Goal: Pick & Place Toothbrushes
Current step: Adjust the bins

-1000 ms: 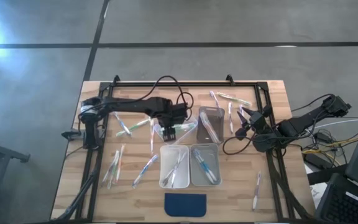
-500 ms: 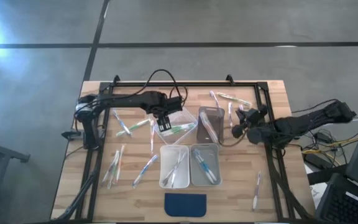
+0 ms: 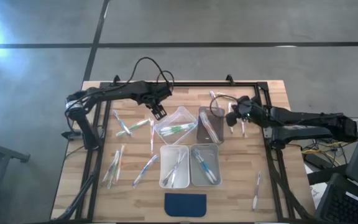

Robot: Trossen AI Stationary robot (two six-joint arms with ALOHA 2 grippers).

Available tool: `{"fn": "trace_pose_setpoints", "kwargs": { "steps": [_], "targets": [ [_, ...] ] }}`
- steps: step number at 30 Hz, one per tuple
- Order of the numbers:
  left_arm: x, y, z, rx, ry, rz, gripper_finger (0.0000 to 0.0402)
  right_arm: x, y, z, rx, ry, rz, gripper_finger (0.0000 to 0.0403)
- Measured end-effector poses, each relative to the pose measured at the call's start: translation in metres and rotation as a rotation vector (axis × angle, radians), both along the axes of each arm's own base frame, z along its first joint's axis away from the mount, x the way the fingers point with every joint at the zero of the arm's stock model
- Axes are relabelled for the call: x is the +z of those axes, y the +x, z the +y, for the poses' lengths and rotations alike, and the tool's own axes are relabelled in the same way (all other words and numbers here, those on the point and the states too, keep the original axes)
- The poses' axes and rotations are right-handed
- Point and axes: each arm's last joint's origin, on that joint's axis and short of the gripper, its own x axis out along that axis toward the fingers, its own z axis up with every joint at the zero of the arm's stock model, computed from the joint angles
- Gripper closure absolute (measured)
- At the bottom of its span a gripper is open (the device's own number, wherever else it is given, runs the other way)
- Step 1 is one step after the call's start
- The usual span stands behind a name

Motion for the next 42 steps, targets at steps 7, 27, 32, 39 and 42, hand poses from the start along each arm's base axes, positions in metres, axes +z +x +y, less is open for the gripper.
{"fn": "trace_pose_setpoints", "kwargs": {
  "steps": [7,27,32,39,42],
  "targets": [
    [-0.023,-0.024,0.007,0.091,-0.039,0.061,0.0191,-0.029,0.008,-0.022,-0.023,0.117,0.135,0.0395],
    [-0.051,-0.041,0.005,0.158,-0.107,0.107,0.0191,-0.049,0.032,-0.025,0.084,0.238,0.112,0.0395],
    [-0.051,-0.039,0.004,0.145,-0.168,0.071,0.0191,-0.048,0.036,-0.023,0.114,0.24,0.088,0.0395],
    [-0.052,-0.037,0.001,0.141,-0.231,0.033,0.0191,-0.044,0.042,-0.022,0.166,0.239,0.022,0.0395],
    [-0.052,-0.035,-0.002,0.128,-0.256,0.022,0.0191,-0.044,0.042,-0.022,0.17,0.233,0.019,0.0395]
  ]
}}
